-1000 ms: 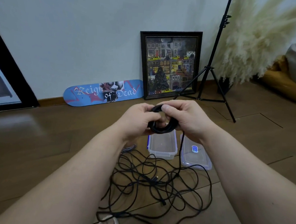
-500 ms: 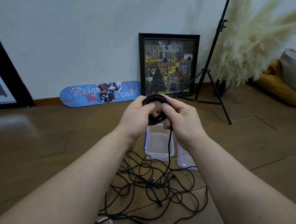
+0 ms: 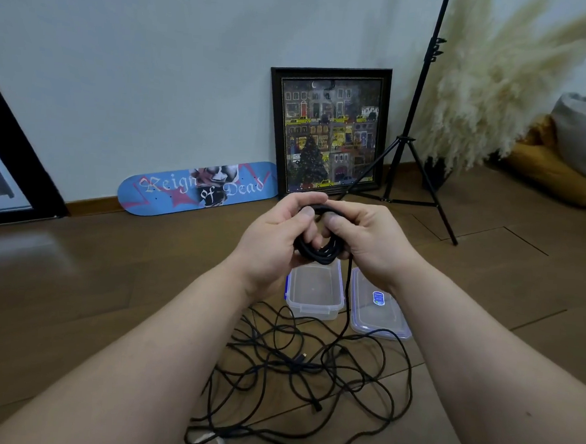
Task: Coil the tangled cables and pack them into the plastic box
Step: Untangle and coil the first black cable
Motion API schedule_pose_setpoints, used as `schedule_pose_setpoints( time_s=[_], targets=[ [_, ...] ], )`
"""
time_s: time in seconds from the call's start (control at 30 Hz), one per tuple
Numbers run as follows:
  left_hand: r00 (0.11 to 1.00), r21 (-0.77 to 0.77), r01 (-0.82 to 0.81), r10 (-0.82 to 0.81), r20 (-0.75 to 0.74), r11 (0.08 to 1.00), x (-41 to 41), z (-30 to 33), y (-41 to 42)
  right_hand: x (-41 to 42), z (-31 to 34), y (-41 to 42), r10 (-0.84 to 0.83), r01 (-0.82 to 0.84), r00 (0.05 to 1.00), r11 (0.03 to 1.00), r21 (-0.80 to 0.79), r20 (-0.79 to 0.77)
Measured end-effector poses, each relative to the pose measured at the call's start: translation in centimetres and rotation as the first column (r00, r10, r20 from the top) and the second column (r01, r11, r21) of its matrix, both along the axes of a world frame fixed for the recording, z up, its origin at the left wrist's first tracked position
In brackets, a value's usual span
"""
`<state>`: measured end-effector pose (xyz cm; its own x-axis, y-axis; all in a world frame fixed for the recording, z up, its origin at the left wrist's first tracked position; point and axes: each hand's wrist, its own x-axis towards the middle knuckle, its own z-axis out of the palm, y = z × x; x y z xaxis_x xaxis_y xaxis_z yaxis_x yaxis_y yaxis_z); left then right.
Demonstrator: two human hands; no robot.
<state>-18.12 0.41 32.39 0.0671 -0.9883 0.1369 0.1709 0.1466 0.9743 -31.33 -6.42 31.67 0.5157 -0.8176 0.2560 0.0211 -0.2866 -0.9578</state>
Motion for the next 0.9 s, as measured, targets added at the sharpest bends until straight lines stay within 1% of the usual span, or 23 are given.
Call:
schedule_pose_setpoints(
  time_s=[0.07, 0.17, 0.27, 0.33, 0.4, 0.43, 0.47, 0.5, 0.53, 0.6, 0.63, 0.7, 0.77, 0.83, 0.9],
  targets=[
    [1.0, 0.063, -0.021, 0.022, -0.02, 0.998, -0.1, 0.0, -0.1, 0.0, 0.2, -0.1, -0.009, 0.009, 1.0, 1.0, -0.004, 0.004],
    [0.998, 0.102, -0.061, 0.06, 0.007, 0.993, 0.1, -0.1, -0.2, 0.3, 0.3, -0.1, -0.017, 0.017, 1.0, 1.0, -0.021, -0.001],
    [0.994, 0.068, -0.096, 0.093, 0.055, 0.993, 0.4, -0.3, -0.4, 0.6, 0.3, 0.1, -0.022, 0.023, 0.999, 1.0, -0.002, 0.023],
    [0.987, 0.039, -0.124, 0.12, 0.103, 0.992, 0.4, -0.5, -0.6, 0.7, 0.4, 0.3, -0.033, 0.03, 0.998, 0.998, 0.051, 0.062],
    [0.974, 0.017, -0.174, 0.17, 0.15, 0.985, 0.3, -0.8, -0.8, 0.7, 0.5, 0.3, -0.055, 0.044, 0.993, 0.993, 0.106, 0.106],
    [0.964, 0.004, -0.21, 0.207, 0.167, 0.978, 0.4, -0.9, -0.9, 0.7, 0.5, 0.3, -0.061, 0.05, 0.992, 0.994, 0.099, 0.106],
    [0.953, -0.008, -0.249, 0.246, 0.178, 0.969, 0.6, -1.1, -1.1, 0.6, 0.5, 0.4, -0.067, 0.064, 0.995, 0.997, 0.05, 0.071],
    [0.944, -0.015, -0.284, 0.282, 0.171, 0.959, 0.8, -1.1, -1.2, 0.5, 0.4, 0.5, -0.079, 0.079, 0.997, 0.996, -0.05, -0.004],
    [0.938, -0.019, -0.314, 0.313, 0.148, 0.949, 1.0, -1.1, -1.3, 0.3, 0.2, 0.7, -0.1, 0.079, 0.989, 0.979, -0.186, -0.109],
    [0.929, -0.034, -0.353, 0.354, 0.103, 0.935, 1.2, -1.0, -1.4, 0.1, -0.3, 1.0, -0.175, 0.02, 0.93, 0.902, -0.431, -0.322],
    [0.926, -0.045, -0.362, 0.365, 0.096, 0.931, 1.2, -0.9, -1.4, 0.2, -0.5, 1.1, -0.222, -0.002, 0.897, 0.861, -0.508, -0.381],
    [0.928, -0.06, -0.361, 0.365, 0.08, 0.931, 1.0, -0.7, -1.4, 0.6, -0.8, 1.1, -0.306, 0.011, 0.874, 0.789, -0.614, -0.378],
    [0.934, -0.075, -0.347, 0.351, 0.069, 0.935, 0.6, -0.8, -1.3, 1.1, -1.0, 1.1, -0.35, 0.032, 0.867, 0.749, -0.662, -0.354],
    [0.937, -0.088, -0.335, 0.341, 0.071, 0.938, 0.6, -0.9, -1.2, 1.4, -0.9, 1.2, -0.326, 0.029, 0.877, 0.77, -0.638, -0.354],
    [0.939, -0.093, -0.325, 0.333, 0.087, 0.941, 0.8, -1.0, -1.1, 1.5, -0.7, 1.3, -0.268, 0.018, 0.898, 0.815, -0.579, -0.349]
  ],
)
